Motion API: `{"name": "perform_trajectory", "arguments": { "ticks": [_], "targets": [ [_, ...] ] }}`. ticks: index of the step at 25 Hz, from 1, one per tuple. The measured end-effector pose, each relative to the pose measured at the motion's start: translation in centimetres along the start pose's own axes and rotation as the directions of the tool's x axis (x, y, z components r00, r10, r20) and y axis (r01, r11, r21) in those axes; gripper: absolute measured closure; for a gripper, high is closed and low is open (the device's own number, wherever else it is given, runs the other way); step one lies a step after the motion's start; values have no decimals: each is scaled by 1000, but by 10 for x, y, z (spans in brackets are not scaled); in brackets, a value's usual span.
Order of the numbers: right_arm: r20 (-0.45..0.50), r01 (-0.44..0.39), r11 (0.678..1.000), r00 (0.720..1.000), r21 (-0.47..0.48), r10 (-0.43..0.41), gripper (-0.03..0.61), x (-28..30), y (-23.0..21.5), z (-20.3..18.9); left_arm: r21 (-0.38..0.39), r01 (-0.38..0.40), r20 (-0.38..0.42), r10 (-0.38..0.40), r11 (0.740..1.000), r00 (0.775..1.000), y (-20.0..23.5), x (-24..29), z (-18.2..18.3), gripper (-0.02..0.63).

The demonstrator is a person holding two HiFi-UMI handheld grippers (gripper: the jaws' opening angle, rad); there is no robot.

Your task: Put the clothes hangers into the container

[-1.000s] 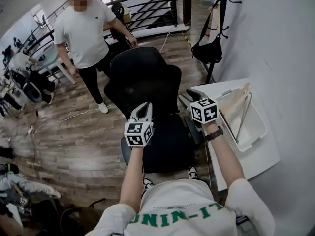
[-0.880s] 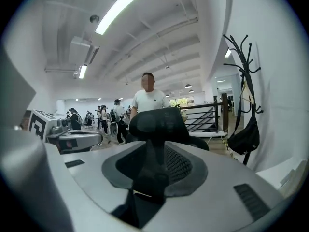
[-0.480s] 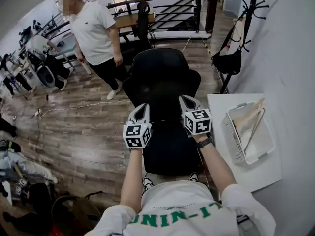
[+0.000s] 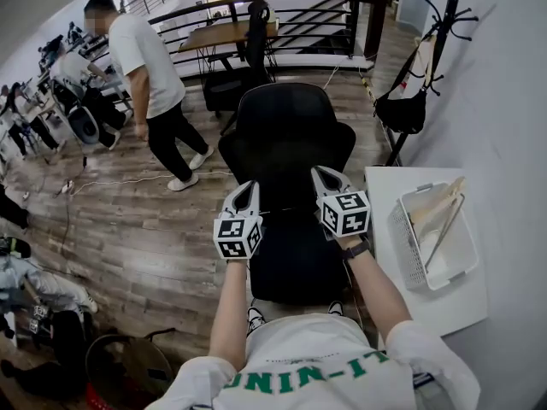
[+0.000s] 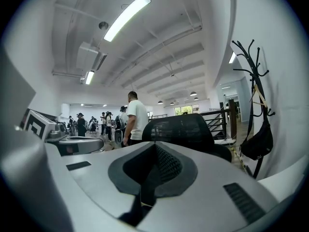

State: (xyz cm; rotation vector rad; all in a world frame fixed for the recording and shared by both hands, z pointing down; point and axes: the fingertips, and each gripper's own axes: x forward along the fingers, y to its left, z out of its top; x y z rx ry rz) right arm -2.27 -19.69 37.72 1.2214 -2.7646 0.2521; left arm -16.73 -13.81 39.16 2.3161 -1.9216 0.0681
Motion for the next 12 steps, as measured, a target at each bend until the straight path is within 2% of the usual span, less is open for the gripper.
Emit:
{"name": "perform_trajectory", "arguments": {
  "ticks": [5, 12],
  "targets": [
    [6, -14, 999, 1000, 32, 14, 565, -7, 10, -2, -72, 15, 32, -13, 997, 999, -6, -2, 4, 603],
    [-5, -3, 998, 1000, -55, 2, 565, -11, 22, -10, 7, -22, 40, 21, 1000, 999, -3, -9, 5, 603]
  ]
}}
